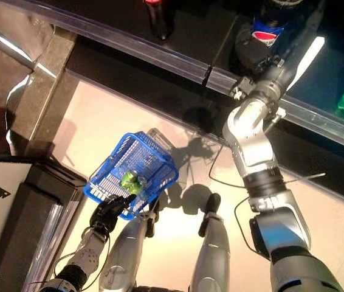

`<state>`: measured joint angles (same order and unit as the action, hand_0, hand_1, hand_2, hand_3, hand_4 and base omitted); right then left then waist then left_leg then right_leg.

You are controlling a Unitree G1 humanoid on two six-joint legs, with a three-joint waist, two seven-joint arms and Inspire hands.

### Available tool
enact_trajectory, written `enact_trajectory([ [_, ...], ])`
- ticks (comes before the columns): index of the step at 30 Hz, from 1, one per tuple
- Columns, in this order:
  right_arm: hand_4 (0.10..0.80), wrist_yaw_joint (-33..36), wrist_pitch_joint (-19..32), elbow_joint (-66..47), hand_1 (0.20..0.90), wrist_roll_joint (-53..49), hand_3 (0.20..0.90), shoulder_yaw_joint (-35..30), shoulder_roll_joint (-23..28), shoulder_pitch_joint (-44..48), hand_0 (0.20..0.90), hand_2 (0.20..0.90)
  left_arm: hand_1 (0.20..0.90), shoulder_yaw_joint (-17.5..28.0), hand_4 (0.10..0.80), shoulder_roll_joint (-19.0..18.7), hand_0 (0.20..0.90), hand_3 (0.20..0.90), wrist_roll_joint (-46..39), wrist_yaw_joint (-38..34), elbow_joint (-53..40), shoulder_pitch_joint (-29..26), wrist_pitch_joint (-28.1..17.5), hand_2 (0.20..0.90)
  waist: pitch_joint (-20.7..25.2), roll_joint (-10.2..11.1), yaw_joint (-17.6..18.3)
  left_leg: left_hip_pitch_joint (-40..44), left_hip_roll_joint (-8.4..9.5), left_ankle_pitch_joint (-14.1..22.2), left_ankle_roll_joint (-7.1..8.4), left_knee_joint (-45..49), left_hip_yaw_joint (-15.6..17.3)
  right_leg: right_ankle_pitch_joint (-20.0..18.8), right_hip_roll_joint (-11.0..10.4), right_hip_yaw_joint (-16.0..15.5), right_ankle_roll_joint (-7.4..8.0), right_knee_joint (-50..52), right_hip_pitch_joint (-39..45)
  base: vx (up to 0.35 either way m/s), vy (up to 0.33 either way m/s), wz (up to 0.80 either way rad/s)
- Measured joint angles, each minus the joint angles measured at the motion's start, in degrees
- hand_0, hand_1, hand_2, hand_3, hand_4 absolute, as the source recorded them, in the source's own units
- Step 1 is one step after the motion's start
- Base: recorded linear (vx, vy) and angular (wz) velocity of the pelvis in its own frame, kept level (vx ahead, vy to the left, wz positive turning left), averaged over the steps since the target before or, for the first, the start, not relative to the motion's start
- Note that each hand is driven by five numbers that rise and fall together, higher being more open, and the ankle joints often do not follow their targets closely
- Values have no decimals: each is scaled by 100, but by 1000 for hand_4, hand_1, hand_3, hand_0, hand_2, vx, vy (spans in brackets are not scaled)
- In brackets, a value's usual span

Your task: Pick up the drink and place into the basket.

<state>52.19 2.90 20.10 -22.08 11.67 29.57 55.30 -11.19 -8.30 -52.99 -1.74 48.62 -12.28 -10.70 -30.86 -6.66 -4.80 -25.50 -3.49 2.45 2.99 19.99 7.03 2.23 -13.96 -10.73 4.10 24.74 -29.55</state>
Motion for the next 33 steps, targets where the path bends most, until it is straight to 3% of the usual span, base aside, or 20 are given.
enact_trajectory([
  [15,800,-89,-14,927,900,-756,900,30,154,585,900,900,300,-140,100,-66,300,200,-38,98,-91,-38,60,300,2,-34,-144,-102,26,-18,-6,-3,-41,7,-26,-11,0,23,-83,0,1,1],
  [16,424,-103,-14,1007,578,-769,524,70,183,633,578,578,300,-140,100,-69,300,200,-38,102,-91,-38,66,300,2,-34,-144,-101,29,-19,-9,-3,-42,7,-29,-11,0,23,-82,0,0,0],
  [17,174,-119,-14,1070,364,-798,274,105,216,681,364,364,300,-140,100,-72,300,200,-38,103,-93,-38,69,300,2,-34,-144,-102,33,-21,-11,-3,-42,7,-33,-11,0,24,-82,0,0,0],
  [18,100,-132,-14,1127,300,-857,200,121,241,729,300,300,300,-141,100,-78,300,200,-38,110,-95,-38,76,300,2,-34,-144,-101,36,-24,-14,-3,-44,6,-38,-13,1,31,-83,0,0,0],
  [33,100,-322,-14,1445,300,-1188,200,125,505,755,300,300,300,-144,100,-161,300,200,-166,114,-180,-38,231,300,2,-34,-135,-97,57,-93,-5,0,-100,8,-65,-21,-5,109,-82,-4,0,1],
])
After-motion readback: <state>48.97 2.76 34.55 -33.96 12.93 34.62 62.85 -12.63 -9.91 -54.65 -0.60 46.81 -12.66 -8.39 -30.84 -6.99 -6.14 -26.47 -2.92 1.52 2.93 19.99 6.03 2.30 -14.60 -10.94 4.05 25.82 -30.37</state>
